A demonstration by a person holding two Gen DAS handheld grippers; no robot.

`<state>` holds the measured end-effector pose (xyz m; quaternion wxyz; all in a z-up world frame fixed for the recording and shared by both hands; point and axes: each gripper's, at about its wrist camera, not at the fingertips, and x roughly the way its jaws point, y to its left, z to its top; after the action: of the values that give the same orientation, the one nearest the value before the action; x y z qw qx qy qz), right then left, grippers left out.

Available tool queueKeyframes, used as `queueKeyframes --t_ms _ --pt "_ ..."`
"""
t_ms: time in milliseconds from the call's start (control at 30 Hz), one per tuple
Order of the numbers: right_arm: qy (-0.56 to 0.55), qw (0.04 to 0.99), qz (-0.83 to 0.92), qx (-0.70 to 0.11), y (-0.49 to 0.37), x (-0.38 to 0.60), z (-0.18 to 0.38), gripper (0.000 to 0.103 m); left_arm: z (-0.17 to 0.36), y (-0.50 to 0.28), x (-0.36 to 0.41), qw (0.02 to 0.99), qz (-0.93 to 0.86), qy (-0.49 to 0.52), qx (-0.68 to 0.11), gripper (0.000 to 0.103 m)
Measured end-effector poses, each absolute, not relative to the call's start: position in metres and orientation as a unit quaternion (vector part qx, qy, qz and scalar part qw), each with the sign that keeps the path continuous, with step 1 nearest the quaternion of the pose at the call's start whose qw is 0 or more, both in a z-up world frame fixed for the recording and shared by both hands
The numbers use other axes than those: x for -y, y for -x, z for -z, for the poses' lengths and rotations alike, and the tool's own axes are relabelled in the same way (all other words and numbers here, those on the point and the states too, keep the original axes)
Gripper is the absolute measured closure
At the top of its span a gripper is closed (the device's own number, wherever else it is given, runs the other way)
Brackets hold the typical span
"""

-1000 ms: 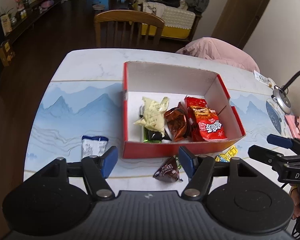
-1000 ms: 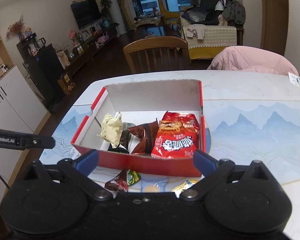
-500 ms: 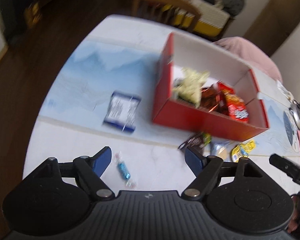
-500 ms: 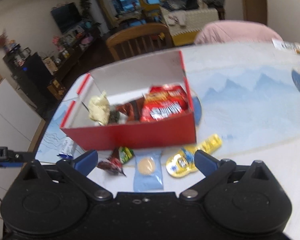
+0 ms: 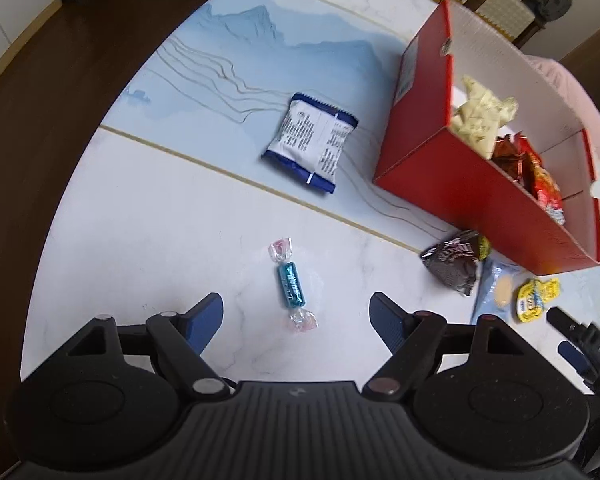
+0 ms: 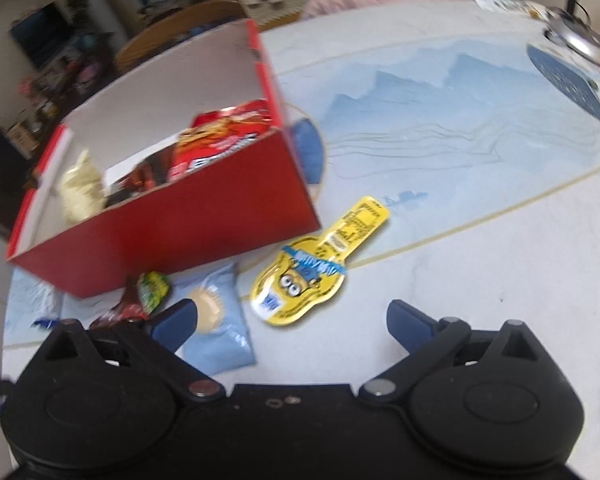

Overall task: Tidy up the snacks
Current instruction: 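Move left tool toward the blue wrapped candy while right tool approaches the yellow cartoon packet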

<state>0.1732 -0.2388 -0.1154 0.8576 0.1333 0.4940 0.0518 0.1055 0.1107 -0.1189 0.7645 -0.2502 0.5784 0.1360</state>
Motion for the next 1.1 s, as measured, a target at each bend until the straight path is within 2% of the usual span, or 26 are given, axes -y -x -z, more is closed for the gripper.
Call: queueKeyframes --t_ms 700,900,1100 --pt "-0.084 0.865 0.024 -0.494 -0.212 0.208 0.144 0.020 0.137 -0.126 -0.108 0.752 -0.164 0.247 -0.589 0.023" --pt "-0.078 0.865 0.025 -0.494 -0.211 0.202 0.146 0.021 0.140 -0.129 -0.108 0.748 -0.163 0.249 -0.593 0.023" --pt "-0.060 0.867 0.014 -0.494 -0.203 0.199 0.143 0.032 0.143 -0.132 -0.108 0.747 -0.159 0.252 -0.595 0.023"
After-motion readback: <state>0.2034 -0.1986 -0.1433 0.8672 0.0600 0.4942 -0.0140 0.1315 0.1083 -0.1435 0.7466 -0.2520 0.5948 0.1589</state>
